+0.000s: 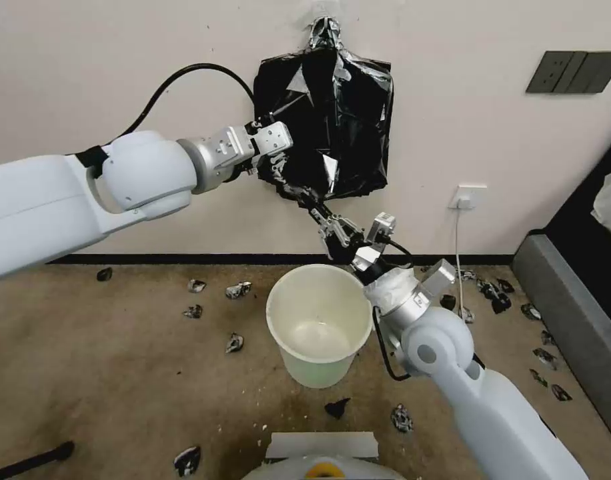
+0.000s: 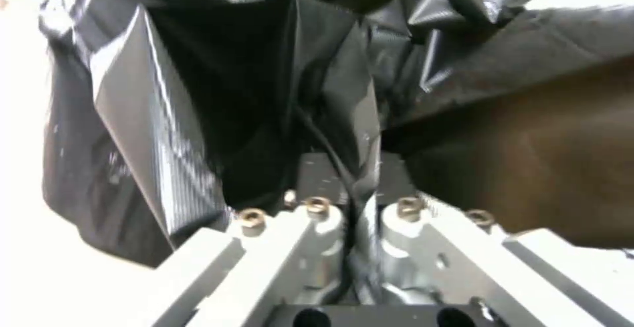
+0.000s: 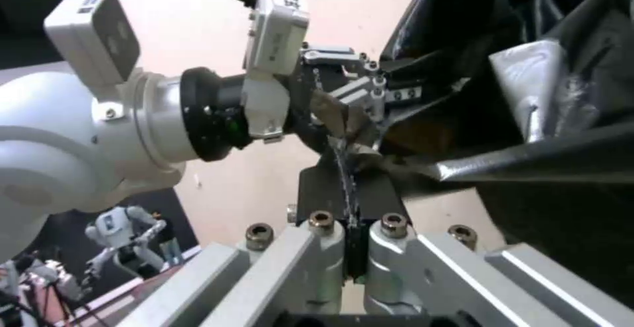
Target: Place a trash bag onto the trash bin.
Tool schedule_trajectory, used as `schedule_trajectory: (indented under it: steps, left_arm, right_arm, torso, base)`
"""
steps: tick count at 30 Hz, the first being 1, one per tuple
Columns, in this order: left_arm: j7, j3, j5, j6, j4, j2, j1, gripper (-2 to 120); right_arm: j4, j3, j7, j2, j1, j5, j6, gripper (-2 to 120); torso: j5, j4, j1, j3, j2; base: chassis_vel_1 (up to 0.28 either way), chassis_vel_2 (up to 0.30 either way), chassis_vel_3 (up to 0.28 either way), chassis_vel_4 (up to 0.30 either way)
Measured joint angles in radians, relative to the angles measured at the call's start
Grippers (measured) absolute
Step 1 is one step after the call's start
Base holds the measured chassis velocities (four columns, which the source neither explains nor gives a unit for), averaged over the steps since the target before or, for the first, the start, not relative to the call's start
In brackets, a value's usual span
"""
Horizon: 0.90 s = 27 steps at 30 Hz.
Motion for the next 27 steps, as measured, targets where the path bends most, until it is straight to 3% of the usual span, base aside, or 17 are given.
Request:
schedule_trajectory:
  steps: [6, 8, 11, 12, 14, 17, 18, 20, 21, 23, 27]
  left_arm:
    - [-0.055, -0.027, -0.045, 0.001, 0.0, -0.006, 0.028, 0]
    - [-0.118, -0.078, -0.098, 0.002, -0.009, 0.001, 0.087, 0]
    - [-0.156, -0.116, -0.134, -0.003, -0.014, 0.005, 0.126, 0]
    - [-0.206, -0.169, -0.19, -0.015, -0.021, 0.01, 0.181, 0]
    - [-0.273, -0.248, -0.264, -0.048, -0.031, 0.015, 0.256, 0]
    - [-0.316, -0.318, -0.311, -0.092, -0.037, 0.018, 0.325, 0]
    - [-0.316, -0.318, -0.311, -0.092, -0.037, 0.018, 0.325, 0]
    - [-0.342, -0.396, -0.34, -0.144, -0.046, 0.019, 0.403, 0]
    - [-0.342, -0.396, -0.34, -0.144, -0.046, 0.019, 0.403, 0]
    - [-0.361, -0.449, -0.347, -0.187, -0.053, 0.019, 0.469, 0]
    - [-0.365, -0.506, -0.351, -0.226, -0.065, 0.021, 0.543, 0]
  right_arm:
    - [0.018, 0.007, 0.004, -0.008, -0.009, -0.001, -0.001, 0]
    - [0.029, 0.011, 0.018, -0.014, -0.012, -0.005, -0.006, 0]
    - [0.036, 0.013, 0.026, -0.018, -0.014, -0.01, -0.011, 0]
    - [0.048, 0.017, 0.039, -0.023, -0.018, -0.02, -0.02, 0]
    - [0.072, 0.026, 0.07, -0.033, -0.033, -0.043, -0.039, 8]
    - [0.099, 0.039, 0.103, -0.05, -0.058, -0.077, -0.056, 18]
    - [0.099, 0.039, 0.103, -0.05, -0.058, -0.077, -0.056, 18]
    - [0.139, 0.066, 0.149, -0.084, -0.099, -0.147, -0.092, 30]
    - [0.139, 0.066, 0.149, -0.084, -0.099, -0.147, -0.092, 30]
    - [0.175, 0.1, 0.194, -0.128, -0.132, -0.193, -0.124, 41]
    - [0.214, 0.145, 0.259, -0.177, -0.14, -0.191, -0.166, 55]
  torso:
    - [-0.0002, 0.0006, 0.0, 0.0, 0.0]
    - [-0.0002, 0.0006, 0.0, 0.0, 0.0]
    - [-0.0001, 0.0005, 0.0, 0.0, 0.0]
    - [-0.0004, 0.0005, 0.0, 0.0, 0.0]
    - [-0.0004, 0.0006, 0.0, 0.0, 0.0]
    - [-0.0002, 0.0006, 0.0, 0.0, 0.0]
    - [-0.0002, 0.0006, 0.0, 0.0, 0.0]
    - [0.0, 0.0006, 0.0, 0.0, 0.0]
    - [0.0, 0.0006, 0.0, 0.0, 0.0]
    - [-0.0003, 0.0005, 0.0, 0.0, 0.0]
    - [-0.0002, 0.0004, 0.0, 0.0, 0.0]
  base:
    - [0.0, 0.0, 0.0, 0.0]
    - [0.0, 0.0, 0.0, 0.0]
    - [0.0, 0.0, 0.0, 0.0]
    - [0.0, 0.0, 0.0, 0.0]
    - [0.0, 0.0, 0.0, 0.0]
    - [0.0, 0.0, 0.0, 0.0]
    - [0.0, 0.0, 0.0, 0.0]
    - [0.0, 0.0, 0.0, 0.0]
    - [0.0, 0.0, 0.0, 0.0]
    - [0.0, 0.0, 0.0, 0.0]
    - [0.0, 0.0, 0.0, 0.0]
